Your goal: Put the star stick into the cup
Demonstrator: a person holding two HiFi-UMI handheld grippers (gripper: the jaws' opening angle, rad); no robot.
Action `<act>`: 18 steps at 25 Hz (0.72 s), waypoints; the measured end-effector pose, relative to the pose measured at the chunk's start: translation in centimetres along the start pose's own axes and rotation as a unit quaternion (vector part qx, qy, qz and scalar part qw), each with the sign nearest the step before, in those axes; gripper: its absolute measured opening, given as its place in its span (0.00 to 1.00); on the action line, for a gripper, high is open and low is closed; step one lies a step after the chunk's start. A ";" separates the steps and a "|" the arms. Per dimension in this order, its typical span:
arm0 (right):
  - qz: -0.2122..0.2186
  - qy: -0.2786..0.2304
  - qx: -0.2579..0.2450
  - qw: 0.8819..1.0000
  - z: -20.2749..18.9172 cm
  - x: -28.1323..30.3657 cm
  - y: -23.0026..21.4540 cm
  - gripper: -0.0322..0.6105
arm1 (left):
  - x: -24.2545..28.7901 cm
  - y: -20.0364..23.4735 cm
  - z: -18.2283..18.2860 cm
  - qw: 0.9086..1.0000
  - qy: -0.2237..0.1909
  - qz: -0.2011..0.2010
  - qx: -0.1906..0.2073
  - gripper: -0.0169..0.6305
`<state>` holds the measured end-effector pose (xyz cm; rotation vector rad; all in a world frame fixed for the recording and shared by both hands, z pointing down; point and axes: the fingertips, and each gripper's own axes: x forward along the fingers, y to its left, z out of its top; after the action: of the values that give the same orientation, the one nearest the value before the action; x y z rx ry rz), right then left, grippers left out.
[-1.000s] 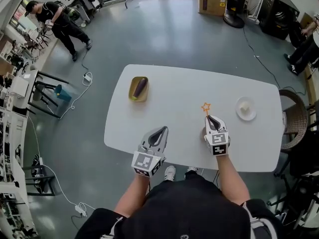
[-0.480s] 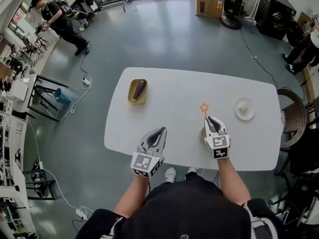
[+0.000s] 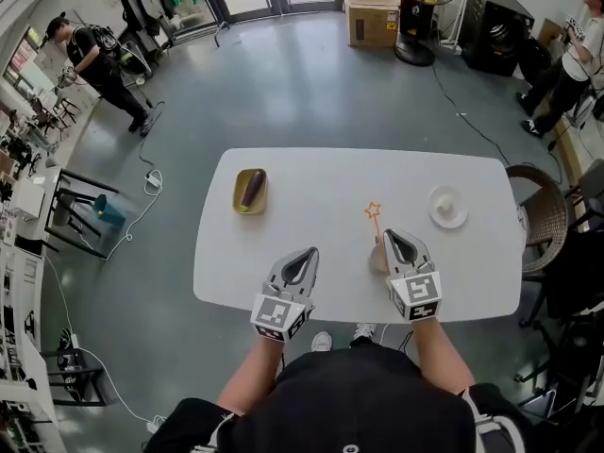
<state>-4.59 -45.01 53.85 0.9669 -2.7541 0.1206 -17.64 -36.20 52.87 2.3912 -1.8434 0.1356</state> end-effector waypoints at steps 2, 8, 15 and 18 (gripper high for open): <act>0.005 -0.012 -0.009 1.000 0.8 -0.8 0.5 0.06 | 0.1 -0.4 0.2 1.000 -0.002 -0.010 0.001 0.04; 0.005 -0.034 -0.034 0.999 1.9 -2.6 1.7 0.05 | 0.4 -2.0 0.2 0.999 -0.006 -0.038 0.002 0.04; -0.008 -0.049 -0.040 0.998 2.3 -3.9 2.4 0.05 | 0.3 -3.2 0.7 0.998 -0.011 -0.060 0.007 0.04; -0.011 -0.051 -0.038 0.998 2.1 -4.2 2.8 0.05 | 0.0 -3.3 0.6 0.998 -0.011 -0.065 0.008 0.04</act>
<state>-3.52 -40.64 50.79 1.0081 -2.8162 -0.0378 -14.47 -35.42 52.10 2.5251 -1.6960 0.1128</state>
